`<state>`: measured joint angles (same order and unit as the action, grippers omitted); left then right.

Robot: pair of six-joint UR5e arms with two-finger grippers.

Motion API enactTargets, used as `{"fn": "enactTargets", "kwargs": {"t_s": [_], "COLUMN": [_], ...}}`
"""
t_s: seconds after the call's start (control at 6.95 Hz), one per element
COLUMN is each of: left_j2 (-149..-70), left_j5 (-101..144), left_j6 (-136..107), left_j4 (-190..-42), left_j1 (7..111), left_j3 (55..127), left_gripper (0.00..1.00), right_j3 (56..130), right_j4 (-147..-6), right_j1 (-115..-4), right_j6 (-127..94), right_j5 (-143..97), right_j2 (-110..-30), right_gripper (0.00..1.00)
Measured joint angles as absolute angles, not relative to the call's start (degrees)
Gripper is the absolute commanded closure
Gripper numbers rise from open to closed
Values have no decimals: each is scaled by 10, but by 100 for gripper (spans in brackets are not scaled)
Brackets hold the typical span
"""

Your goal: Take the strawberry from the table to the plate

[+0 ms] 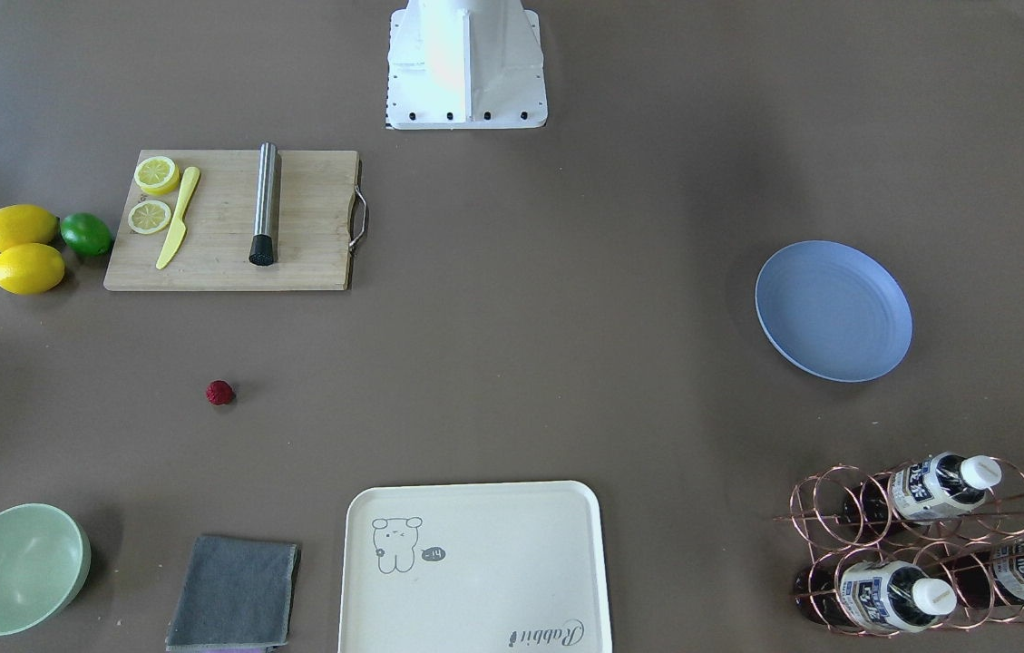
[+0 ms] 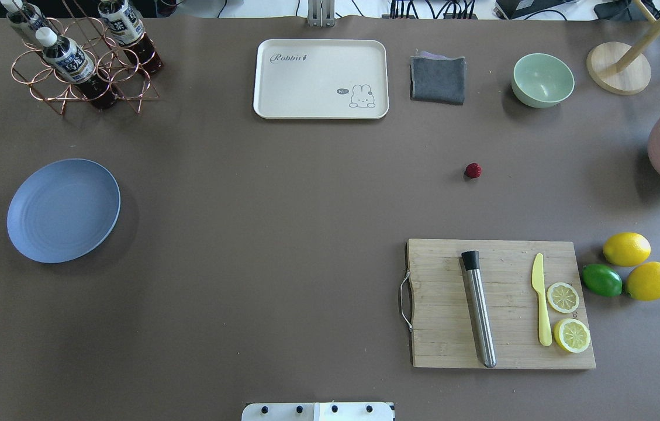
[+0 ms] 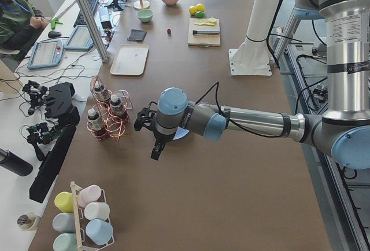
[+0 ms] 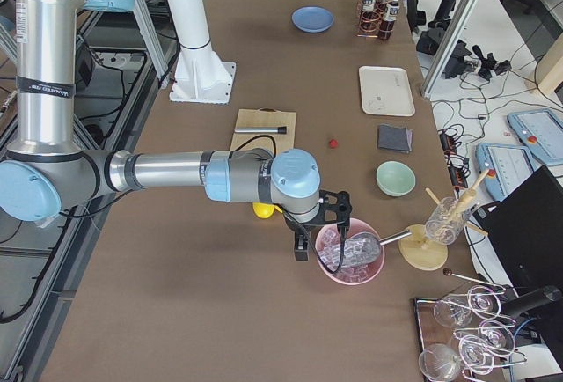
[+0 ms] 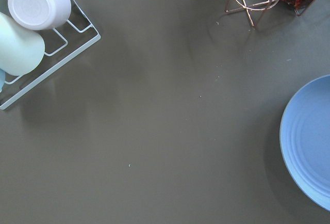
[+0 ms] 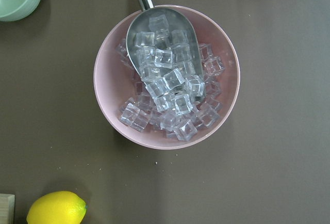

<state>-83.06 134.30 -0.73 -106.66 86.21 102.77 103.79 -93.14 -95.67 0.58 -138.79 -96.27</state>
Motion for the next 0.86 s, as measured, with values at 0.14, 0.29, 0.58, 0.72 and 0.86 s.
{"fn": "enactTargets", "kwargs": {"t_s": [0.14,0.29,0.58,0.72,0.86], "left_j2": [-837,-840,-841,-841,-844], "left_j5": [1343,1343,1341,1340,1339], "left_j6": [-18,-59,-197,-252,-291], "left_j4": [-1088,-1118,-1226,-1299,-1369], "left_j1": [848,835,781,753,729], "left_j3": [1017,1009,978,947,910], "left_gripper": [2,2,2,2,2], "right_j3": [1044,1047,1049,1049,1048], "right_j4": [-931,-931,-919,-894,-859], "right_j1": [-938,-920,-884,-866,-847], "right_j6": [-3,-25,-75,-109,-157], "right_j5": [-1389,-1389,-1389,-1389,-1388], "right_j2": [-957,-946,-927,-924,-923], "right_gripper": [0,0,0,0,0]}}
